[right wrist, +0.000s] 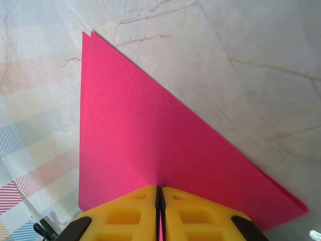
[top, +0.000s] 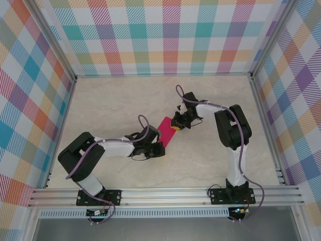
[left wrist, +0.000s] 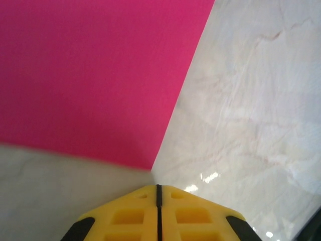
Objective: Fold a paper plane with a square sheet of paper (pick it up from the middle)
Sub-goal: First fold in half a square sheet of paper at the center of the table, then rotate the square sheet of paper at the center of the table.
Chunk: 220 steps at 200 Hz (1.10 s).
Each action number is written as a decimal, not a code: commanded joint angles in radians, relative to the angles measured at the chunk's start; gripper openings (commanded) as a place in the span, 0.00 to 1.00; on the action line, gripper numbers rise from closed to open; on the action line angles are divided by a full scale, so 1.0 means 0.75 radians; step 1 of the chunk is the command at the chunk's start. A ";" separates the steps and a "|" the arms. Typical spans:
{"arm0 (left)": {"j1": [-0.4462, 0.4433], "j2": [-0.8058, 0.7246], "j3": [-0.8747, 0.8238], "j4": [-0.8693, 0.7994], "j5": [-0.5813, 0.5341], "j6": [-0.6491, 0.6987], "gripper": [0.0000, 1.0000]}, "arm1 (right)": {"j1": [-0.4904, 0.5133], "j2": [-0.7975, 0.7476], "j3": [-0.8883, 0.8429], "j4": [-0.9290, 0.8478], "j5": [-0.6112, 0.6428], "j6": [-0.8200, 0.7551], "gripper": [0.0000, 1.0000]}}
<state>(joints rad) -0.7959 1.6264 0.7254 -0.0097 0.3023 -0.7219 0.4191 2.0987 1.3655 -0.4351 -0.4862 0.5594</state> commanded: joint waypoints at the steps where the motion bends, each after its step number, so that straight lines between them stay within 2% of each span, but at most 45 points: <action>1: 0.017 -0.135 0.044 -0.172 0.010 0.054 0.10 | -0.004 0.026 0.029 -0.104 0.118 -0.036 0.12; 22: 0.092 -0.258 0.093 -0.293 -0.098 0.063 0.15 | 0.010 -0.039 0.065 -0.099 0.103 -0.030 0.14; 56: 0.298 -0.397 0.081 -0.448 -0.267 -0.008 0.34 | 0.088 -0.115 0.125 -0.108 0.164 0.018 0.19; 78: 0.436 -0.447 0.015 -0.427 -0.272 -0.074 0.43 | 0.175 -0.084 0.178 -0.120 0.202 0.061 0.20; 100: 0.511 -0.473 -0.042 -0.402 -0.277 -0.118 0.52 | 0.268 -0.012 0.258 -0.156 0.221 0.080 0.19; 144: 0.564 -0.467 -0.121 -0.368 -0.248 -0.154 0.63 | 0.389 0.069 0.307 -0.221 0.241 0.064 0.18; 220: 0.572 -0.472 -0.153 -0.319 -0.246 -0.176 0.69 | 0.460 0.085 0.192 -0.265 0.257 -0.046 0.17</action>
<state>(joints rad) -0.3740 1.2888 0.6247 -0.2737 0.1135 -0.8452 0.7506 2.1433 1.5322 -0.5949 -0.3031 0.5762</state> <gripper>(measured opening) 0.680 0.175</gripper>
